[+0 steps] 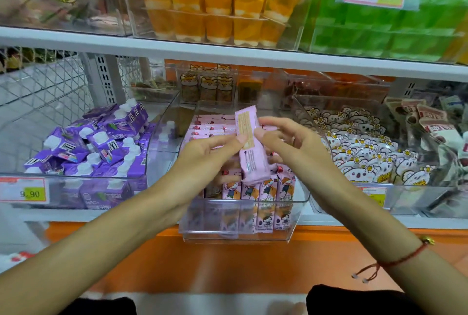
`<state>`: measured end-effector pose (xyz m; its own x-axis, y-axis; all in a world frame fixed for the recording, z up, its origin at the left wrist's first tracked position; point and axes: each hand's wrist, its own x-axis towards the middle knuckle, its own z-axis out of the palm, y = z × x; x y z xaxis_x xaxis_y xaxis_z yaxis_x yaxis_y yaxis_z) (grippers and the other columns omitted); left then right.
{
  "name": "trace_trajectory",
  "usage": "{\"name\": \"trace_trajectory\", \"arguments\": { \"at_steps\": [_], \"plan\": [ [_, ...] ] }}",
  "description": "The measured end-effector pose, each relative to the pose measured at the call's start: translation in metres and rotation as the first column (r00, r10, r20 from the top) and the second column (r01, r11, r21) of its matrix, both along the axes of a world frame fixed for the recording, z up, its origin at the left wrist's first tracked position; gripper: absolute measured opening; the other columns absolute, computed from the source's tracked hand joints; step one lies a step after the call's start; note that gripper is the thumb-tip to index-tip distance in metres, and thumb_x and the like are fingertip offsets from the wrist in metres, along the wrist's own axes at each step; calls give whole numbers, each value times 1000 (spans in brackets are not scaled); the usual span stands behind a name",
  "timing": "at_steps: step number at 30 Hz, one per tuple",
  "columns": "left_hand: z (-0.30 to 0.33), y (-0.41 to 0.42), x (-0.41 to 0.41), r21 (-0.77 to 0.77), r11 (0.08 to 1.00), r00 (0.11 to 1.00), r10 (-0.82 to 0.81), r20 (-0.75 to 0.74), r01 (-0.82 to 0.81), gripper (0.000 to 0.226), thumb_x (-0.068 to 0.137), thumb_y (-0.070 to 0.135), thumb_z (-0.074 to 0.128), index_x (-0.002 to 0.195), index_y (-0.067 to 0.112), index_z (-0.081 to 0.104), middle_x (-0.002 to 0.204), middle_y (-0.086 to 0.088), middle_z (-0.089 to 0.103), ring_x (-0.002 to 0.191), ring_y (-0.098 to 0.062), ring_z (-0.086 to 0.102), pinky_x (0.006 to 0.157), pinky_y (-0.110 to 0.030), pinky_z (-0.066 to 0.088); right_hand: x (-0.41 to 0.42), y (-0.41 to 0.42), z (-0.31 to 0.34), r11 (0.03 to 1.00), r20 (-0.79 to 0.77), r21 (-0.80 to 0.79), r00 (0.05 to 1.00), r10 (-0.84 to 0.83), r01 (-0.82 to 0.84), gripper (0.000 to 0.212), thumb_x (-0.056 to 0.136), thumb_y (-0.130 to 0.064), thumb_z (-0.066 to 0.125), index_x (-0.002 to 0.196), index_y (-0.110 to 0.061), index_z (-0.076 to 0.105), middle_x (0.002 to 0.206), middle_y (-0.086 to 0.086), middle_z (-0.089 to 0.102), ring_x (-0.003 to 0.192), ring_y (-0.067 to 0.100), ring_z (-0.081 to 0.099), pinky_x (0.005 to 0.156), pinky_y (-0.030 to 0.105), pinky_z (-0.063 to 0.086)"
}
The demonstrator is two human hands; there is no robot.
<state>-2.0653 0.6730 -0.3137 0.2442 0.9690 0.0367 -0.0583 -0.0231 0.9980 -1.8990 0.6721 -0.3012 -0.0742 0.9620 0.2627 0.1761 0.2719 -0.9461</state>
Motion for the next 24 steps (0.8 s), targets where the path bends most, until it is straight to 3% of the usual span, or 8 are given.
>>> {"name": "trace_trajectory", "arguments": {
  "at_steps": [3,7,10,13,17,21,24],
  "plan": [
    [1,-1,2,-110,993,998,-48,29,51,23,91,37,58,95,18,70,67,11,71,55,2,65,56,-16,54,-3,1,-2,997,5,-74,1000,10,-9,28,90,-31,63,116,-19,63,76,-4,70,67,5,66,66,18,56],
    [1,-1,3,-127,990,998,-66,15,67,21,92,35,56,95,19,69,61,11,69,52,2,64,57,-17,56,-2,3,-3,995,-3,-99,1000,16,-16,29,89,-31,63,116,-19,62,69,-7,68,62,4,65,63,16,54],
    [1,-1,0,-75,997,1000,-28,11,29,21,90,30,62,109,21,67,83,9,75,68,0,69,63,-18,57,-1,2,-3,996,4,-75,998,57,-56,28,91,-22,62,119,-26,59,74,-9,69,71,6,68,68,18,54],
    [1,-1,-4,84,996,999,15,-49,-11,40,88,15,66,124,29,56,108,7,72,95,-5,70,82,-19,56,1,0,-4,995,62,-2,993,103,-103,46,89,-8,62,126,-31,49,100,1,65,93,13,66,85,26,52],
    [4,-2,-6,207,977,994,65,-93,-45,42,87,15,67,124,30,56,118,11,67,106,-3,64,91,-23,52,-2,-5,-3,986,91,98,988,129,-137,36,91,-11,60,122,-24,48,113,2,62,101,10,62,90,22,50],
    [1,0,-4,135,982,987,118,106,-132,33,85,18,68,116,22,59,109,2,72,97,-12,70,82,-26,57,-7,-7,-7,981,135,174,989,60,-84,46,83,-15,72,120,-25,47,116,-6,59,106,5,59,84,20,52],
    [2,-2,-2,88,990,972,91,219,-112,37,82,26,70,115,16,59,101,-1,75,94,-13,71,73,-19,56,-13,-10,-8,956,181,291,983,-34,-21,43,81,-17,74,116,-27,51,110,-11,57,99,5,60,77,18,51]
  ]
}}
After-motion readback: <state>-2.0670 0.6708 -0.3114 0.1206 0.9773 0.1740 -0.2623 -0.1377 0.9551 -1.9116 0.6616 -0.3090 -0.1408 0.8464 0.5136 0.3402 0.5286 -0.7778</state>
